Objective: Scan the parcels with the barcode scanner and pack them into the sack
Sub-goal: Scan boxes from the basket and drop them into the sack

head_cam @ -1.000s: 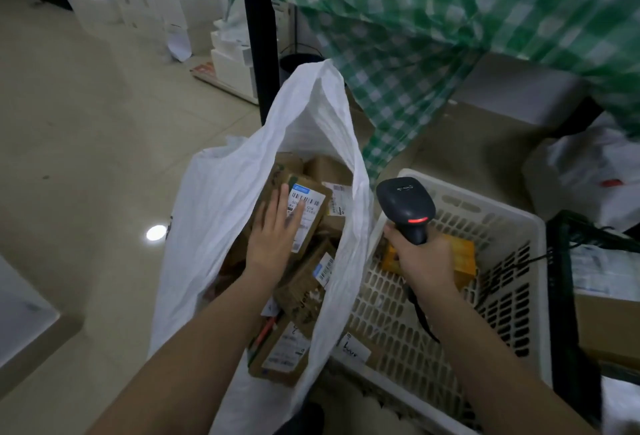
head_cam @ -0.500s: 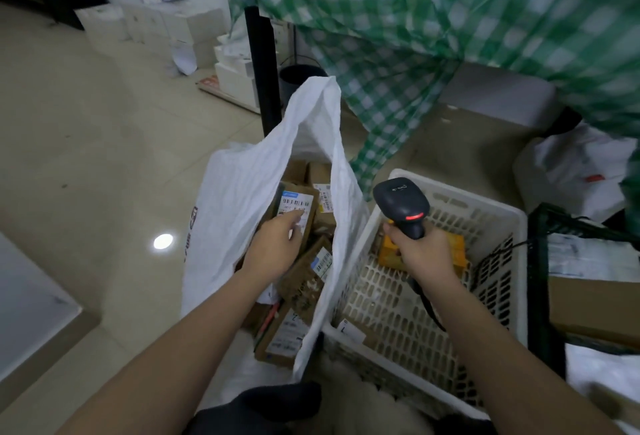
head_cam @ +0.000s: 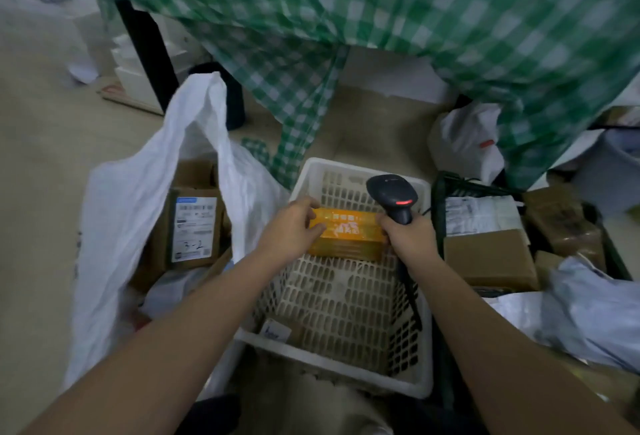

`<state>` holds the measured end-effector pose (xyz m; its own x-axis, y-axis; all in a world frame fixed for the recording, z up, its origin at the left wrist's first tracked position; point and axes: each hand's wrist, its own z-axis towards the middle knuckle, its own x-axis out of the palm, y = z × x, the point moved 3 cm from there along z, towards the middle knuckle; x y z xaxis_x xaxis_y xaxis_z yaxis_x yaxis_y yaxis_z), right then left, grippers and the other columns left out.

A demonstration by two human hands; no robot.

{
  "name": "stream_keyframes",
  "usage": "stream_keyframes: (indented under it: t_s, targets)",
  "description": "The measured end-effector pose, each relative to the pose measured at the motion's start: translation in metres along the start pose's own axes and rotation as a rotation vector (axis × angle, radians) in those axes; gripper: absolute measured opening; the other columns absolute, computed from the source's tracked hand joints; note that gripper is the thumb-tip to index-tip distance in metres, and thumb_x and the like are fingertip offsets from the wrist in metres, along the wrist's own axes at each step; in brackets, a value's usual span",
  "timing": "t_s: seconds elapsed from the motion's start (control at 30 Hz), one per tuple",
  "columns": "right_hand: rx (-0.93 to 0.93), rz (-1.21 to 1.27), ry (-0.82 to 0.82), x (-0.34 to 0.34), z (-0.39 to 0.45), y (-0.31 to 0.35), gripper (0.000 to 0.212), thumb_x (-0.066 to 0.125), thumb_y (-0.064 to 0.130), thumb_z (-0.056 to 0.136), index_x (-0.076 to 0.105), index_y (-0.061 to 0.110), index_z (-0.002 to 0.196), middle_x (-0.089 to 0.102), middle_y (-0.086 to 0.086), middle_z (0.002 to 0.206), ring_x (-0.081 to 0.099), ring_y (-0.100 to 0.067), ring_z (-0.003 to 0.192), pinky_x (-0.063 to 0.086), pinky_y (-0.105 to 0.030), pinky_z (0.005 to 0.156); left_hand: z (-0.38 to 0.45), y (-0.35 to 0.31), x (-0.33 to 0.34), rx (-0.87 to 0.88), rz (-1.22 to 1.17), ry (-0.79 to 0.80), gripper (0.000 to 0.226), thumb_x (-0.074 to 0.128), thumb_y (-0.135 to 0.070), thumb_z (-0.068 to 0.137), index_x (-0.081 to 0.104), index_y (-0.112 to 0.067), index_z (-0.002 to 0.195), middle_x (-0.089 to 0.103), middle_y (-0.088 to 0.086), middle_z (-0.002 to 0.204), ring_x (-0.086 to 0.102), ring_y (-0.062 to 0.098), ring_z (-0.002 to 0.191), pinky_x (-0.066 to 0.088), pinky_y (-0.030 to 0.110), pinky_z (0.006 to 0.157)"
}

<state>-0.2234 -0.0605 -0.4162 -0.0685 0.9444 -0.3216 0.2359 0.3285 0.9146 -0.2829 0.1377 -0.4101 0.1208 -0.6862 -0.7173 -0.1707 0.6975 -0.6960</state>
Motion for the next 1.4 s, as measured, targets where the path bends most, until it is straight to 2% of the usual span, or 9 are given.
stream_keyframes:
  t_s: [0.13,0.33,0.4,0.5,0.6,0.7,0.87,1.13,1.4]
  targets:
    - [0.038,0.081,-0.017,0.002,0.044,-0.017,0.023,0.071,0.017,0.082,0.058,0.013,0.063,0.056,-0.004,0.055,0.054,-0.018,0.054,0.043,-0.034,0.062,0.056,0.016,0.071,-0.101,0.026,0.055,0.051,0.068,-0.028,0.088,0.049,-0.013,0.133,0.057,0.01,0.13,0.055,0.027,0.118,0.046,0.039,0.097]
    - [0.087,0.164,-0.054,0.045,0.122,-0.063,0.016,0.069,0.018,0.083,0.062,0.007,0.075,0.06,-0.011,0.069,0.058,-0.021,0.068,0.045,-0.033,0.065,0.137,0.076,0.146,-0.147,0.209,0.1,0.075,0.072,-0.034,0.084,0.034,-0.012,0.144,0.04,0.013,0.145,0.039,0.032,0.132,0.035,0.041,0.106]
    - [0.1,0.168,-0.084,0.059,0.15,-0.079,0.018,0.069,0.018,0.083,0.06,0.008,0.071,0.058,-0.012,0.069,0.057,-0.025,0.07,0.045,-0.034,0.066,0.16,0.097,0.162,-0.094,0.341,0.101,0.081,0.073,-0.037,0.082,0.03,-0.011,0.145,0.034,0.013,0.149,0.029,0.031,0.138,0.025,0.038,0.111]
    - [0.115,0.136,-0.114,0.074,0.183,-0.101,0.022,0.069,0.019,0.084,0.056,0.013,0.067,0.059,-0.011,0.069,0.061,-0.027,0.072,0.045,-0.034,0.066,0.187,0.12,0.182,-0.046,0.491,0.205,0.104,0.073,-0.046,0.077,0.008,-0.013,0.152,0.005,0.013,0.16,0.0,0.029,0.148,0.004,0.041,0.12]
    - [0.098,0.074,-0.11,0.082,0.203,-0.114,0.022,0.068,0.021,0.085,0.057,0.013,0.068,0.059,-0.009,0.066,0.06,-0.026,0.067,0.044,-0.032,0.063,0.206,0.135,0.197,-0.026,0.635,0.376,0.126,0.073,-0.061,0.07,-0.013,-0.02,0.152,-0.021,0.009,0.159,-0.02,0.026,0.146,-0.009,0.048,0.117]
    - [0.101,0.048,-0.093,0.084,0.209,-0.122,0.02,0.068,0.017,0.085,0.057,0.009,0.07,0.056,-0.009,0.065,0.053,-0.023,0.062,0.04,-0.029,0.059,0.214,0.144,0.203,-0.003,0.703,0.436,0.131,0.074,-0.063,0.067,-0.015,-0.018,0.152,-0.015,0.009,0.16,-0.014,0.027,0.147,-0.005,0.049,0.117]
    - [0.162,0.087,-0.114,0.078,0.203,-0.13,0.021,0.07,0.018,0.081,0.055,0.015,0.067,0.057,-0.009,0.066,0.058,-0.026,0.068,0.045,-0.037,0.062,0.2,0.13,0.2,0.095,0.735,0.278,0.1,0.075,-0.048,0.07,0.02,-0.009,0.144,0.028,0.014,0.141,0.028,0.032,0.131,0.027,0.041,0.109]
    - [0.081,0.072,-0.033,0.027,0.121,-0.055,0.02,0.069,0.017,0.082,0.066,-0.003,0.082,0.057,-0.013,0.067,0.054,-0.023,0.062,0.042,-0.033,0.059,0.116,0.063,0.122,-0.013,0.723,0.321,0.107,0.078,-0.059,0.059,0.024,-0.014,0.139,0.03,0.011,0.133,0.026,0.03,0.127,0.033,0.04,0.102]
    - [-0.054,0.008,0.029,-0.054,-0.004,0.038,0.018,0.071,0.019,0.08,0.06,0.012,0.068,0.06,-0.009,0.064,0.055,-0.021,0.059,0.046,-0.037,0.06,-0.005,-0.026,0.004,0.027,0.552,0.255,0.11,0.077,-0.057,0.063,0.018,-0.016,0.146,0.023,0.008,0.141,0.019,0.029,0.133,0.029,0.04,0.107]
